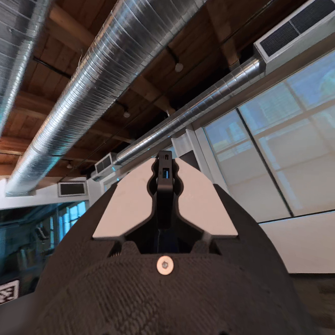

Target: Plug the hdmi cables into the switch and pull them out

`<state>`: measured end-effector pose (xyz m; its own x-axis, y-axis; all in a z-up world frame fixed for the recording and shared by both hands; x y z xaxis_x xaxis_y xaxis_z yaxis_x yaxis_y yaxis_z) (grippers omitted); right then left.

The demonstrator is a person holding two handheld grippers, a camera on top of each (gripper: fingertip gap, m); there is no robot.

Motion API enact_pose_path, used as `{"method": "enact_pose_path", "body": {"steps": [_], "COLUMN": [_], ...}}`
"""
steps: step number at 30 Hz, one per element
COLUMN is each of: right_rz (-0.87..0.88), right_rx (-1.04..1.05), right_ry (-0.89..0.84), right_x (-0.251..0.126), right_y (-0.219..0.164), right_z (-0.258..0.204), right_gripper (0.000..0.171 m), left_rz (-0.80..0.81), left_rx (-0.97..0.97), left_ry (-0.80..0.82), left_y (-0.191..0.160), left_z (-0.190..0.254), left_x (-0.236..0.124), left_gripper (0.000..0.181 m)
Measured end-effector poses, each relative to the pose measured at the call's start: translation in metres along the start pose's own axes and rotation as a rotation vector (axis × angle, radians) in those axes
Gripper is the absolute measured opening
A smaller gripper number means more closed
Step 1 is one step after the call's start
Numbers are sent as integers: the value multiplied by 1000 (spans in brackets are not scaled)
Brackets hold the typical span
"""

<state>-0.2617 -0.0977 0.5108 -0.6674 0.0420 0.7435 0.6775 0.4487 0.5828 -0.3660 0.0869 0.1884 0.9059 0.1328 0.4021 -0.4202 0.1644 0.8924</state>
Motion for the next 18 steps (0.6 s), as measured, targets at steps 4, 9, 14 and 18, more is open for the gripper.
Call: {"method": "enact_pose_path", "body": {"steps": [4, 9, 14, 18], "right_rz": [-74, -277, -499, -568], "right_rx": [-193, -457, -519, -310], "right_ry": [-112, -351, -733, -816], "right_x": [-6, -80, -217, -320], "right_y": [18, 36, 22, -15], "right_z": [-25, -42, 3, 59], "right_gripper": [14, 14, 14, 15], "left_rz": [-30, 21, 97, 76], "left_rx": [43, 91, 120, 129], "left_ry": [46, 72, 61, 87], "left_y": [-2, 6, 14, 17], "left_z": [-5, 1, 12, 15], "left_x": [-5, -7, -2, -3], "left_gripper": [20, 21, 21, 21]}}
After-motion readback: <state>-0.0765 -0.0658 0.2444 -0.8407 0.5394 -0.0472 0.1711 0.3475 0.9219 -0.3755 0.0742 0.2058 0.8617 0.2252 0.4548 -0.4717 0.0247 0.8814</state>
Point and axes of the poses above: each gripper's, where its closed fingertips meet, x out along the fingers, y out of its top, z = x × y across the jaws, the point moved 5 cm from there along -x, back along the fingers, and after that the axes turned 5 degrees about x, right-handed, at the moved point
